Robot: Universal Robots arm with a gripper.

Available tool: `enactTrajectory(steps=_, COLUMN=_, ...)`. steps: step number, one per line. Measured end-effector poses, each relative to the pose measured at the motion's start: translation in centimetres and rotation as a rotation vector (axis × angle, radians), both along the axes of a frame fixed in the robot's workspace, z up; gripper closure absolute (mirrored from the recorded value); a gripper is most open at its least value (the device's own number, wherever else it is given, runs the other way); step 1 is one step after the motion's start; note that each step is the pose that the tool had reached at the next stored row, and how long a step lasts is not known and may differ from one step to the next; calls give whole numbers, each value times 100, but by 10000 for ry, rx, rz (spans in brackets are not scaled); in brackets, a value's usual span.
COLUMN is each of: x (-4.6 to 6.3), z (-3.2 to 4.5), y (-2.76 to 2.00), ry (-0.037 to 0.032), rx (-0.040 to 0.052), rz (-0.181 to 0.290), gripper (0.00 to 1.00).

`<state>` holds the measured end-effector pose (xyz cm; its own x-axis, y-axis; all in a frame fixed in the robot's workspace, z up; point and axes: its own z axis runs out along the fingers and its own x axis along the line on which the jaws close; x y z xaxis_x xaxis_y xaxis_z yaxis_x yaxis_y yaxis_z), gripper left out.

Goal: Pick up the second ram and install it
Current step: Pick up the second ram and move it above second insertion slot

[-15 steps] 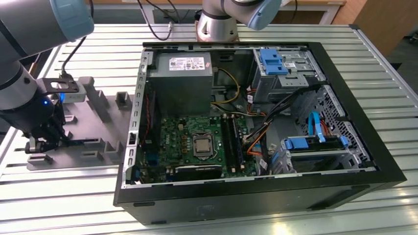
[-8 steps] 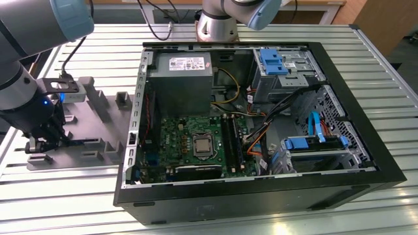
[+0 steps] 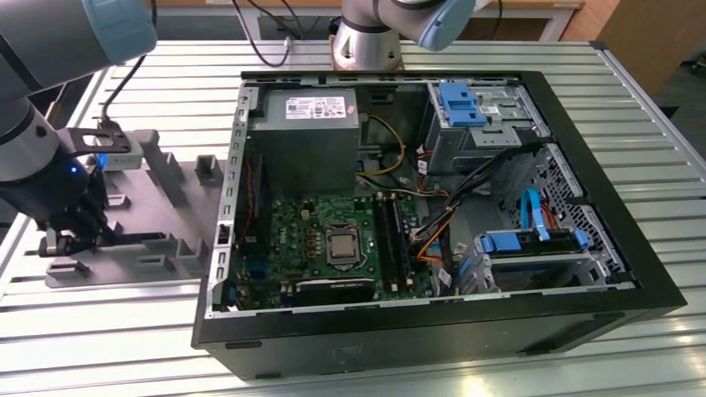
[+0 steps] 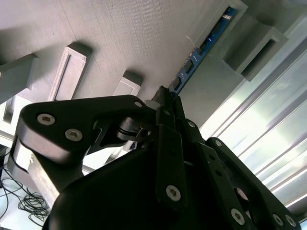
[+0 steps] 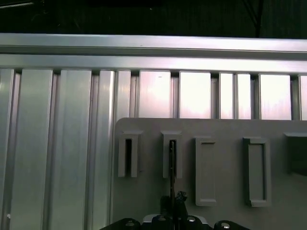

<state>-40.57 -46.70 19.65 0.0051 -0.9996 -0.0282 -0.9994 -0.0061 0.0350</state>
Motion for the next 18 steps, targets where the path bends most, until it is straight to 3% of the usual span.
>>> enactTrajectory(steps=5, x=0, z=62, y=0, ry=-1, rx=1, rz=0, gripper=86)
enactTrajectory(steps=18, x=0, z=101, y=0, ry=-2, rx=1, rz=0, gripper=86)
